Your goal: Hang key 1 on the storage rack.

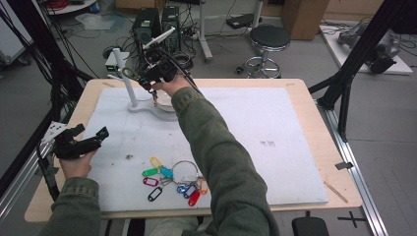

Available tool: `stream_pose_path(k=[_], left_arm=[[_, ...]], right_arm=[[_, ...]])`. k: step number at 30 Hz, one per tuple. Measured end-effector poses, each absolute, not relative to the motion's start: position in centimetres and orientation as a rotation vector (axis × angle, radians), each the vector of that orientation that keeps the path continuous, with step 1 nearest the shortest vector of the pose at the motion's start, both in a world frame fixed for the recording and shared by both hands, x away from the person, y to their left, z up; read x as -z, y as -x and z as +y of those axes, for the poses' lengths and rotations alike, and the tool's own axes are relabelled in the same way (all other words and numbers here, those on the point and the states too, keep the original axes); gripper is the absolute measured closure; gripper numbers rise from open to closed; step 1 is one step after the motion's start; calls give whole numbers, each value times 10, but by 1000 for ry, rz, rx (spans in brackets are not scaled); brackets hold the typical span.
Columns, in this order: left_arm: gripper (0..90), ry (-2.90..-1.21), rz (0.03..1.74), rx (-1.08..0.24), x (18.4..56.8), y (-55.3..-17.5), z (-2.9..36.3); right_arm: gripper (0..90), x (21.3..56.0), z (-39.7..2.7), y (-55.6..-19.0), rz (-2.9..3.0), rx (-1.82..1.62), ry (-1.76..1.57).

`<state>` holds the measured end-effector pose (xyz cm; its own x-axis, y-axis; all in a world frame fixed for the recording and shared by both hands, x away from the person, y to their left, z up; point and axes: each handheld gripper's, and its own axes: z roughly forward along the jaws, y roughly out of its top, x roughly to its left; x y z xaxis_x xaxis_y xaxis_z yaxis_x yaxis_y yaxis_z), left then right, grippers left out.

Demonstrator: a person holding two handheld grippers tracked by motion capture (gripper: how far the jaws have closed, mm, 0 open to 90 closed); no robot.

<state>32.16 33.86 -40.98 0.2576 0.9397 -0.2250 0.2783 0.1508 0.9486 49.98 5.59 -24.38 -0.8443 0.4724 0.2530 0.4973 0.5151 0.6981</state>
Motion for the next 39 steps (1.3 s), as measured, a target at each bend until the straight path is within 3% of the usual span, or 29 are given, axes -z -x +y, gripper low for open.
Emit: stream_pose_path(k=[17,39], left_arm=[[17,-1366,1249,-715,410,-323,339],[17,-1396,1243,-712,412,-327,336]], right_arm=[[770,240,90,-511,-2744,1261,843],[767,277,100,-525,-2796,1198,1017]])
